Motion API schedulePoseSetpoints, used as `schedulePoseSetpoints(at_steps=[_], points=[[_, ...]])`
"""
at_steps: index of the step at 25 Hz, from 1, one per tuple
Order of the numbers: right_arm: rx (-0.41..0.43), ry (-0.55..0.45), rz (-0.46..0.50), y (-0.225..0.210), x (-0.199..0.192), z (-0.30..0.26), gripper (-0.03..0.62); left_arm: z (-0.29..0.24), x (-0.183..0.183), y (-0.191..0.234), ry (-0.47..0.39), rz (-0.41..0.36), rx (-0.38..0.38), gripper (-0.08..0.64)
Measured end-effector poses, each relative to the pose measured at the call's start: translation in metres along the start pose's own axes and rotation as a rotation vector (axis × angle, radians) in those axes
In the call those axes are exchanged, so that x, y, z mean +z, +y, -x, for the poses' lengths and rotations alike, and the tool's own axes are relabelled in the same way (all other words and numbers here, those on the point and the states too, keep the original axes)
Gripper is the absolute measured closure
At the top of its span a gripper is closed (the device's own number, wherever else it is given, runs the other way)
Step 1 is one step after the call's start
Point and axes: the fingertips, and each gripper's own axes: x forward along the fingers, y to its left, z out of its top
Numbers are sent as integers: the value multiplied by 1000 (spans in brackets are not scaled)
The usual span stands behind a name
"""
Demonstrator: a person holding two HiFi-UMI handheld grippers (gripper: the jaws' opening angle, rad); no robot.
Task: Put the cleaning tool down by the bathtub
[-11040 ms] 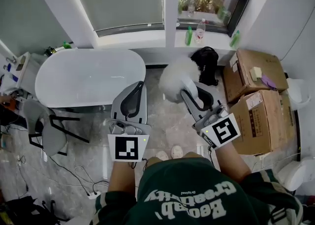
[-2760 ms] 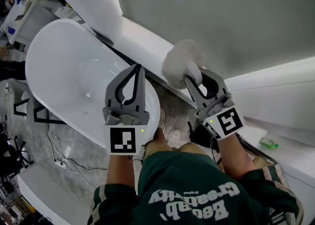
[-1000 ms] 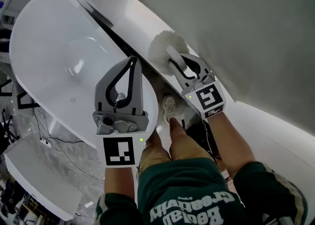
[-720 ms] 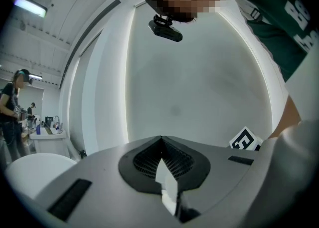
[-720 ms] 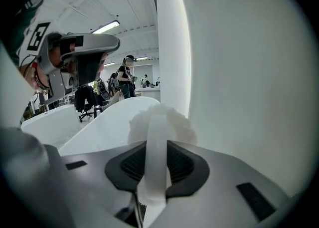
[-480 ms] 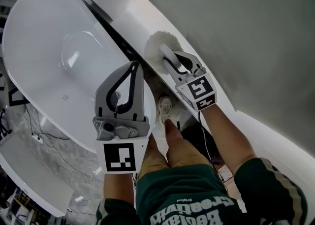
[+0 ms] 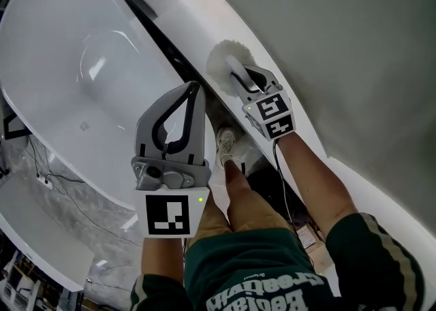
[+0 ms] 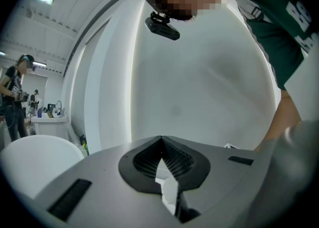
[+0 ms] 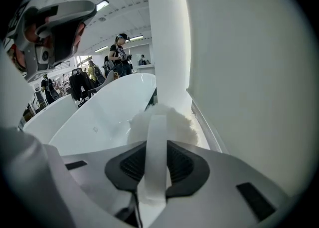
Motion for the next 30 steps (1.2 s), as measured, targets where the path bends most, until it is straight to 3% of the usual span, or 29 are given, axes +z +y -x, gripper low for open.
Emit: schedulePoseSetpoints(at_steps=[15, 24, 30], points=[[-6, 166, 38, -25, -40, -66, 497, 4, -35, 12, 68, 25, 1, 551], [5, 318, 16, -31, -88, -91, 497, 8, -51, 22, 90, 40, 11, 551], [-8, 370, 17, -35, -100, -105, 497, 15, -59, 27, 106, 45, 15, 551]])
